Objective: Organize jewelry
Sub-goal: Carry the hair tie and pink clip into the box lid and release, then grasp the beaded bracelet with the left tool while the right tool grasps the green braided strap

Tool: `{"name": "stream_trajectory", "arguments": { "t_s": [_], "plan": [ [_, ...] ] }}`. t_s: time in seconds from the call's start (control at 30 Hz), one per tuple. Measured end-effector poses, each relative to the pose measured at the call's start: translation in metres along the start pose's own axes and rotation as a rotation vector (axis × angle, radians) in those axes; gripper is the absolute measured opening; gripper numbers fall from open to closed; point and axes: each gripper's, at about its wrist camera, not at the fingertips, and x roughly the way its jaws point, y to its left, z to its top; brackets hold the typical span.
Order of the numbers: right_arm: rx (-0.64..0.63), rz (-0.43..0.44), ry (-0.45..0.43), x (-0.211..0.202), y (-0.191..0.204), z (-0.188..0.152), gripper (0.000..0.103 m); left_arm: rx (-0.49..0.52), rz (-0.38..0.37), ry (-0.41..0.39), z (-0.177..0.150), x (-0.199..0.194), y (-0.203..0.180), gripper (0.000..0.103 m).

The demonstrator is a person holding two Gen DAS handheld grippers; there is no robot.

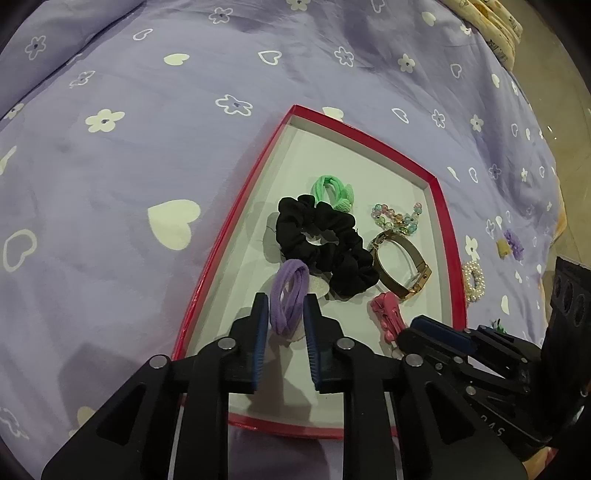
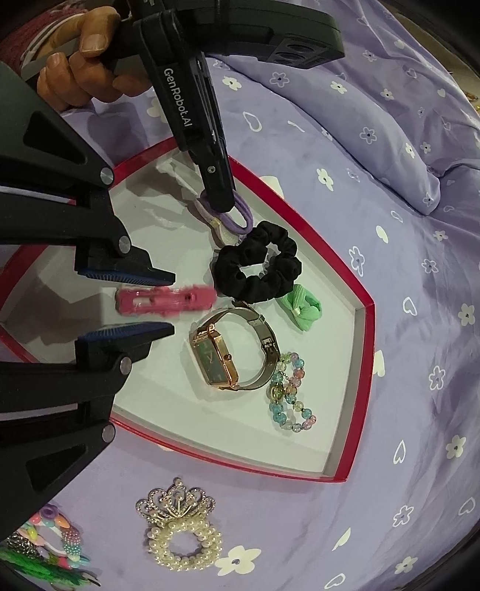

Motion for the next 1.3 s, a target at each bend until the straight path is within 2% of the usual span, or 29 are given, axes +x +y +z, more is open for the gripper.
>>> {"name": "stream_trajectory", "arguments": {
  "t_s": [0.1,0.17,0.4,0.47,0.93,1.3],
  "plan": [
    [0.006,0.006,-0.009,-0.005,0.0,-0.001,0.024,0.002,-0.001,-0.006,-0.001,-0.005,-0.001,0.018],
    [0.014,0.016,-0.022,-0.012,-0.001,-0.001,0.028,0.003,0.002,-0.009,-0.001,-0.008,-0.002,0.023],
    [0.061,0.037,-0.106,-0.053,-0.013,-0.011,0.029,0.018,-0.019,-0.04,-0.005,-0.027,-0.013,0.023],
    [0.081,0.034,-0.133,-0.068,-0.021,-0.016,0.033,0.032,-0.031,-0.046,-0.007,-0.032,-0.02,0.023],
    [0.241,-0.054,-0.232,-0.134,-0.086,-0.064,0.035,0.141,-0.102,-0.072,-0.021,-0.059,-0.081,0.027],
    [0.34,-0.121,-0.272,-0.171,-0.128,-0.107,0.036,0.21,-0.122,-0.043,-0.032,-0.053,-0.117,0.027]
  ]
}}
